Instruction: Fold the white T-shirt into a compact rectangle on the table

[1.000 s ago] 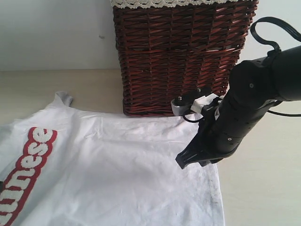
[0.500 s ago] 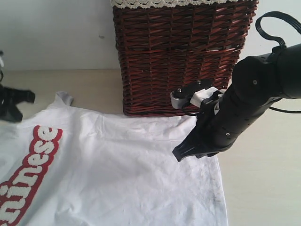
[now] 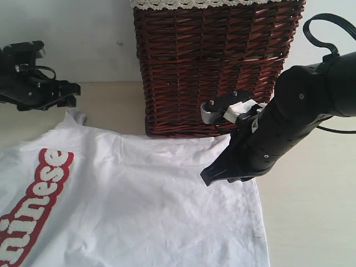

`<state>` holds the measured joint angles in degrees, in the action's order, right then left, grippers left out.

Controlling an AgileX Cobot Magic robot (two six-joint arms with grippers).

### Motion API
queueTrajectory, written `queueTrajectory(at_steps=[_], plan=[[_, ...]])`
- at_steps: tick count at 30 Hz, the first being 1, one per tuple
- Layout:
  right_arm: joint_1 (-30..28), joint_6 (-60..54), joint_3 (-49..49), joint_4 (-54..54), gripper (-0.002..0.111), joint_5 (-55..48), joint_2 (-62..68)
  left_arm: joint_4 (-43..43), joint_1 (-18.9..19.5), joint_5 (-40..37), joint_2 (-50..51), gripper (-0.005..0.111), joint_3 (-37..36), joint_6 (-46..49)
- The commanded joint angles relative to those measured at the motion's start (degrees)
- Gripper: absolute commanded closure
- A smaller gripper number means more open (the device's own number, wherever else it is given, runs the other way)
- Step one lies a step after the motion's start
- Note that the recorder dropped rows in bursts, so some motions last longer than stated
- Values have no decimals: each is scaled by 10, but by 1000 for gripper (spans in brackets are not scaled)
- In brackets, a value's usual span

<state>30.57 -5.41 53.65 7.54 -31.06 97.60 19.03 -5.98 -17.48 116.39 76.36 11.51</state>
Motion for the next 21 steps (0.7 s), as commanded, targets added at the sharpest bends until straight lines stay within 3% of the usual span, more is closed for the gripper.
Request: queueTrajectory(at_steps=[1,6,13,18,21], plan=[[1,-5,-1,13,108,11,-5,-3,-2,-33,65,44,54,3],[1,-7,-1,15,108,9,-5,-6,-2,-28,97,51,66,3],[1,-7,-1,15,108,8,-5,-12,-2,25,116,93,68,1],[1,-9,-1,20,108,11,-5,-33,-2,55,112,106,69,1],[1,-9,-1,20,108,11,-5,-40,-2,69,99,107,69,1]])
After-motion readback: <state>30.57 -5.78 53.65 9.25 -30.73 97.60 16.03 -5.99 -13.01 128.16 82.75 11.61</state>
